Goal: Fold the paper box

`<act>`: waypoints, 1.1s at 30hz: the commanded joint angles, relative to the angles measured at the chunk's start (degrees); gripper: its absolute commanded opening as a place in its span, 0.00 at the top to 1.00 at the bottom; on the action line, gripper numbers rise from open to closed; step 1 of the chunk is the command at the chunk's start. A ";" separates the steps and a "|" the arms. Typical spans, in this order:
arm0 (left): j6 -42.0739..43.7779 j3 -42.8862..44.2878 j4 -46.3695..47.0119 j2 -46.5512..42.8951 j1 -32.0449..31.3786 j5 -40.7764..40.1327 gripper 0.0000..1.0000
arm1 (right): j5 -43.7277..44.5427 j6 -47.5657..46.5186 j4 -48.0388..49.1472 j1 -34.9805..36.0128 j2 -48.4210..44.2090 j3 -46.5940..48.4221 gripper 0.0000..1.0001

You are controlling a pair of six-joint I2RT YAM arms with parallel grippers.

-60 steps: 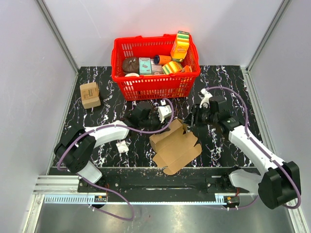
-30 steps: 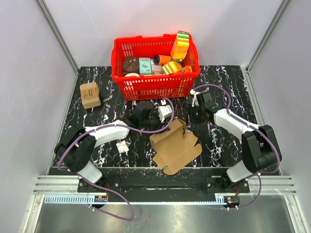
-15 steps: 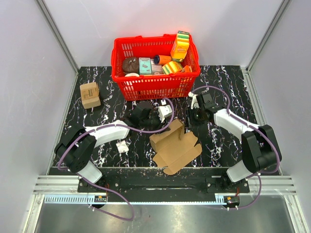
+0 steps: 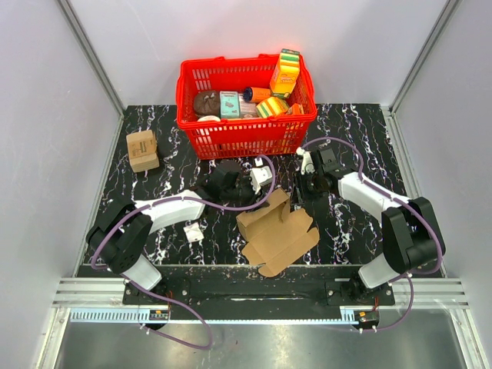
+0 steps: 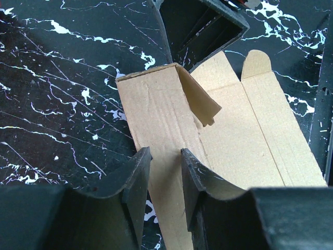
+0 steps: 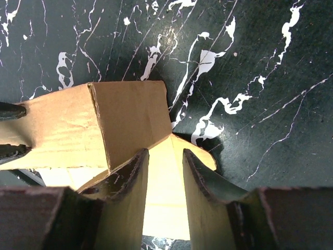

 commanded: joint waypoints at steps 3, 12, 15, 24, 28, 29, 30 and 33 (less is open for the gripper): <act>0.57 1.17 -1.80 1.50 -0.39 -0.93 0.65 | -3.80 -0.72 2.65 -0.10 -0.27 -1.10 0.61; 0.66 1.26 -1.80 1.50 -0.39 -1.11 0.65 | -6.26 -0.90 3.26 -0.01 -1.24 -2.34 0.60; 0.57 1.26 -1.80 1.59 -0.39 -1.02 0.65 | -6.97 -0.55 3.88 0.08 -1.85 -2.95 0.60; 0.75 1.26 -1.89 1.59 -0.39 -1.02 0.65 | -8.20 -0.11 5.72 0.26 -2.20 -3.22 0.59; 0.75 1.26 -1.89 1.59 -0.39 -0.85 0.66 | -8.20 0.51 6.87 0.43 -2.64 -3.31 0.57; 0.75 1.35 -1.98 1.59 -0.39 -0.93 0.66 | -8.20 0.77 7.22 0.43 -2.64 -3.22 0.56; 0.75 1.35 -2.06 1.59 -0.39 -0.85 0.66 | -8.20 0.86 7.39 0.43 -2.73 -3.30 0.56; 0.92 1.43 -2.15 1.76 -0.39 -0.67 0.66 | -8.55 1.12 8.18 0.52 -2.64 -3.30 0.55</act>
